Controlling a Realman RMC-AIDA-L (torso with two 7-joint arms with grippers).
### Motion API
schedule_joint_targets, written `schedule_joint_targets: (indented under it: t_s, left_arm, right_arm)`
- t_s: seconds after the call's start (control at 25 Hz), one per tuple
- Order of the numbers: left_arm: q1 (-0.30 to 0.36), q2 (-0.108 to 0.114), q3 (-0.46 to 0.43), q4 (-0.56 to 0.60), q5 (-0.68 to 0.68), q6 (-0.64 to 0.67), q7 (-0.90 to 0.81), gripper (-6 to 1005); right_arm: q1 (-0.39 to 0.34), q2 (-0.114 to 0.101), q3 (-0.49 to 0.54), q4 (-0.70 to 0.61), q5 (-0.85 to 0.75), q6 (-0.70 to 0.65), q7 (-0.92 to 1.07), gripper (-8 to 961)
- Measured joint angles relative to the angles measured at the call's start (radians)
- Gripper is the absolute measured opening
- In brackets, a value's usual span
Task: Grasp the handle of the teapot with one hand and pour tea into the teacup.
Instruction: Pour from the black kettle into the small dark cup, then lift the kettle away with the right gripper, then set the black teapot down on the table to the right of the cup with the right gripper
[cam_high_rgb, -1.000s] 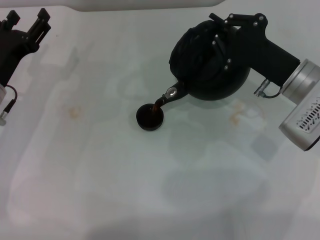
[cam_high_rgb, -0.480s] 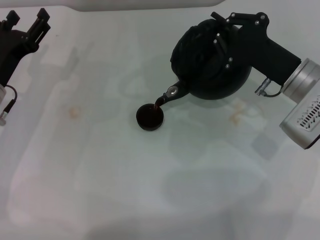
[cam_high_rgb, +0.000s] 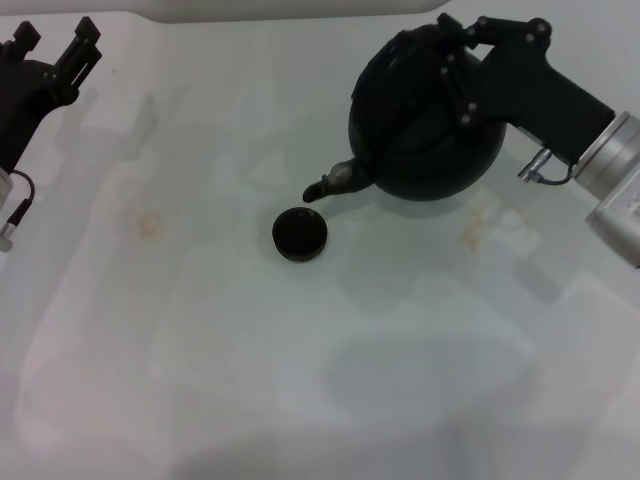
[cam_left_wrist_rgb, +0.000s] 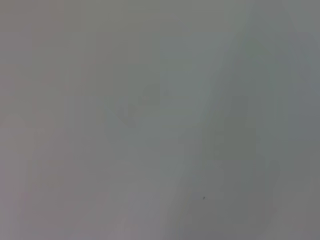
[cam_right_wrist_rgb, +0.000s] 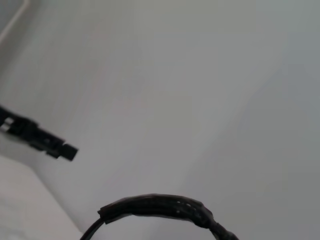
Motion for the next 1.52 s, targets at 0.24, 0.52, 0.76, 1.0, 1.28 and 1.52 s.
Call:
schedule_joint_targets:
  t_s: [0.24,0.52,0.76,1.0,1.28,1.52]
  left_arm:
    - [0.000,0.000,-0.001,0.000,0.000,0.000,0.000,834]
    - [-0.003,0.000,-0.004,-0.013,0.000,0.002,0.000,835]
    - [-0.006,0.000,0.000,-0.014,0.000,-0.001,0.000,835]
    - [-0.007,0.000,0.000,-0.014,0.000,-0.003,0.000,835]
    - [-0.008,0.000,0.000,-0.015,0.000,-0.004,0.000,835]
    - [-0.013,0.000,0.000,-0.016,0.000,0.000,0.000,834]
  right_arm:
    - [-0.001,-0.001,-0.004,0.001,0.029,-0.005,0.204,116]
    - [-0.005,-0.004,0.005,0.021,0.034,-0.007,0.387,116]
    - [-0.038,-0.006,0.008,0.094,0.095,-0.068,0.425,116]
    - [-0.060,-0.006,0.006,0.155,0.106,-0.099,0.432,116]
    - [-0.098,-0.007,0.007,0.167,0.106,-0.103,0.433,116]
    - [-0.111,-0.008,0.007,0.175,0.107,-0.093,0.425,116]
